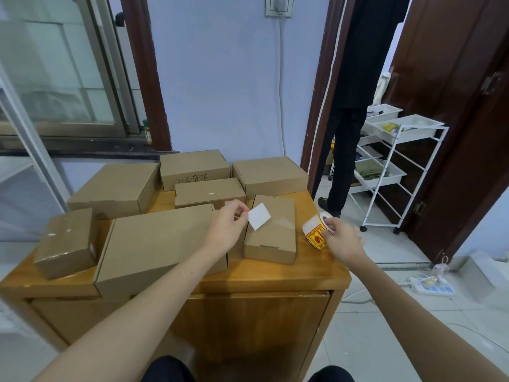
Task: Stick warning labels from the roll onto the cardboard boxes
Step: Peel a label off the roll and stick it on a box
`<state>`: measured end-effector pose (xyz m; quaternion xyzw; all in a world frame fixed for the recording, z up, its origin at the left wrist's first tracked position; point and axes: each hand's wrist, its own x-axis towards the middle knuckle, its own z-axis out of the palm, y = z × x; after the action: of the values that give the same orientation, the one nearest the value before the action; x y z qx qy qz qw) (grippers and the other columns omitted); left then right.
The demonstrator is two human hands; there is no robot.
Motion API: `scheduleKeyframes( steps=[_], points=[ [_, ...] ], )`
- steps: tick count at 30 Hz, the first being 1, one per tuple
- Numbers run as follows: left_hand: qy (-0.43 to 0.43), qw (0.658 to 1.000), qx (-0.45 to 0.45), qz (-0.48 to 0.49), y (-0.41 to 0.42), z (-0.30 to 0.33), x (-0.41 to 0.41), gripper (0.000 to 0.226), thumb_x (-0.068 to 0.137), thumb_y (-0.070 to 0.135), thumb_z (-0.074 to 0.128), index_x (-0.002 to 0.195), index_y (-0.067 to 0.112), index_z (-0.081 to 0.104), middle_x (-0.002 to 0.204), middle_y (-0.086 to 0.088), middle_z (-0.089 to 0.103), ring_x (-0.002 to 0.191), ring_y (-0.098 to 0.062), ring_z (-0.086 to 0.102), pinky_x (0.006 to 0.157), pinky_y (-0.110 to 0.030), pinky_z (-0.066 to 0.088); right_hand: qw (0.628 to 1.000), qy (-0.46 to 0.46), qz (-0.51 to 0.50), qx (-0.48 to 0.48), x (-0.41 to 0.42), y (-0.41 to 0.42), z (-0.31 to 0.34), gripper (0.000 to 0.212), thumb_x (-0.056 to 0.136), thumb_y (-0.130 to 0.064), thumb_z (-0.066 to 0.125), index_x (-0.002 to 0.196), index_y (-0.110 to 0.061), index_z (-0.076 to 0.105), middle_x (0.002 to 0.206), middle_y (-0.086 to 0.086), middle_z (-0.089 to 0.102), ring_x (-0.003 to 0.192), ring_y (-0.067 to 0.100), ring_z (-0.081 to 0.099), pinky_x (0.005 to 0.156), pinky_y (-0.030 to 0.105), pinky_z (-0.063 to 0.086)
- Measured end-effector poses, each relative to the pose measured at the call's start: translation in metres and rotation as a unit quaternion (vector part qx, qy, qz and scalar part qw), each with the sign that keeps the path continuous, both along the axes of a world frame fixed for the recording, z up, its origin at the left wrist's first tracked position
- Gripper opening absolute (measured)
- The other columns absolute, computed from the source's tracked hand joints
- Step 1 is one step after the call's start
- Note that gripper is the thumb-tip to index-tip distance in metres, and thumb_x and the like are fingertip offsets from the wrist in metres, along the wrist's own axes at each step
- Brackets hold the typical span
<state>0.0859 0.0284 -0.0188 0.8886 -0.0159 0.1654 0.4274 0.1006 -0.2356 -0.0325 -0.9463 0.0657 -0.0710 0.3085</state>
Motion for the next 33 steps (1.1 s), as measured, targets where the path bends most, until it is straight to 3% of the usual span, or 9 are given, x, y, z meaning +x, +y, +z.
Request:
scheduleKeyframes(
  steps=[5, 8, 10, 13, 17, 21, 25, 29, 33],
  points=[
    [-0.007, 1.000, 0.028, 0.001, -0.001, 0.004, 0.000, 0.013, 0.098, 0.018, 0.052, 0.101, 0.016, 0.064, 0.112, 0.007, 0.059, 0.095, -0.009, 0.057, 0.072, -0.023, 0.043, 0.992, 0.004, 0.068, -0.102, -0.003, 0.011, 0.005, 0.039, 0.093, -0.018, 0.049, 0.128, -0.031, 0.060, 0.120, 0.004, 0.064, 0.121, 0.027, 0.045, 0.097, 0.040, 0.029],
    [0.012, 1.000, 0.007, 0.008, -0.002, 0.006, 0.003, 0.012, 0.098, 0.019, 0.049, 0.099, 0.020, 0.061, 0.101, 0.004, 0.067, 0.069, -0.008, 0.067, 0.065, -0.033, 0.056, 0.983, 0.009, 0.099, -0.154, -0.008, 0.020, 0.010, 0.034, 0.091, -0.016, 0.047, 0.116, -0.030, 0.064, 0.110, 0.003, 0.065, 0.116, 0.029, 0.044, 0.094, 0.042, 0.028],
    [0.021, 1.000, -0.008, 0.012, -0.005, 0.007, 0.005, 0.014, 0.098, 0.017, 0.049, 0.102, 0.019, 0.062, 0.090, 0.001, 0.069, 0.063, -0.005, 0.067, 0.069, -0.035, 0.060, 0.980, 0.016, 0.105, -0.169, -0.011, 0.024, 0.014, 0.027, 0.091, -0.021, 0.048, 0.110, -0.029, 0.066, 0.104, 0.002, 0.064, 0.112, 0.028, 0.044, 0.093, 0.042, 0.028],
    [0.012, 1.000, -0.012, -0.003, -0.009, 0.009, 0.005, 0.014, 0.098, 0.015, 0.051, 0.106, 0.016, 0.064, 0.088, 0.001, 0.071, 0.071, -0.006, 0.068, 0.071, -0.025, 0.058, 0.982, -0.012, 0.100, -0.162, -0.012, 0.024, 0.020, 0.019, 0.090, -0.033, 0.050, 0.094, -0.029, 0.068, 0.091, -0.002, 0.060, 0.106, 0.025, 0.050, 0.087, 0.040, 0.030],
    [0.010, 1.000, -0.007, -0.022, -0.011, 0.007, 0.004, 0.012, 0.098, 0.016, 0.053, 0.098, 0.021, 0.064, 0.094, 0.001, 0.069, 0.075, -0.006, 0.067, 0.064, -0.013, 0.048, 0.993, -0.041, 0.081, -0.079, -0.004, 0.027, 0.020, 0.033, 0.093, -0.043, 0.047, 0.115, -0.027, 0.067, 0.114, -0.003, 0.063, 0.116, 0.025, 0.050, 0.099, 0.045, 0.033],
    [0.005, 0.999, 0.049, -0.014, -0.015, 0.002, 0.010, 0.014, 0.097, 0.021, 0.058, 0.107, 0.020, 0.068, 0.106, 0.004, 0.066, 0.092, -0.008, 0.061, 0.069, -0.014, 0.044, 0.995, -0.025, 0.093, -0.026, 0.006, 0.029, 0.015, 0.033, 0.093, -0.043, 0.047, 0.116, -0.028, 0.066, 0.117, -0.003, 0.067, 0.119, 0.025, 0.051, 0.103, 0.049, 0.033],
    [-0.002, 0.996, 0.088, -0.036, -0.026, 0.000, 0.013, 0.021, 0.096, 0.020, 0.059, 0.115, 0.016, 0.068, 0.106, 0.005, 0.063, 0.093, -0.005, 0.054, 0.074, -0.012, 0.043, 0.994, -0.035, 0.096, -0.039, 0.008, 0.025, 0.011, 0.031, 0.094, -0.043, 0.048, 0.114, -0.028, 0.066, 0.114, -0.005, 0.069, 0.115, 0.022, 0.052, 0.100, 0.046, 0.033],
    [0.016, 0.987, 0.151, -0.060, -0.035, -0.004, 0.021, 0.021, 0.097, 0.020, 0.058, 0.115, 0.015, 0.068, 0.108, -0.002, 0.068, 0.099, -0.014, 0.063, 0.084, -0.028, 0.054, 0.993, -0.049, 0.096, -0.044, 0.007, 0.019, 0.009, 0.030, 0.095, -0.043, 0.050, 0.113, -0.027, 0.068, 0.106, -0.006, 0.071, 0.109, 0.018, 0.055, 0.098, 0.043, 0.034],
    [0.025, 0.971, 0.229, -0.072, -0.035, -0.007, 0.023, 0.023, 0.097, 0.020, 0.057, 0.117, 0.017, 0.067, 0.113, -0.002, 0.063, 0.101, -0.014, 0.060, 0.087, -0.028, 0.054, 0.991, -0.060, 0.106, -0.051, 0.009, 0.019, 0.007, 0.028, 0.094, -0.042, 0.050, 0.111, -0.030, 0.069, 0.104, -0.009, 0.071, 0.106, 0.016, 0.057, 0.099, 0.044, 0.036]
  ],
)
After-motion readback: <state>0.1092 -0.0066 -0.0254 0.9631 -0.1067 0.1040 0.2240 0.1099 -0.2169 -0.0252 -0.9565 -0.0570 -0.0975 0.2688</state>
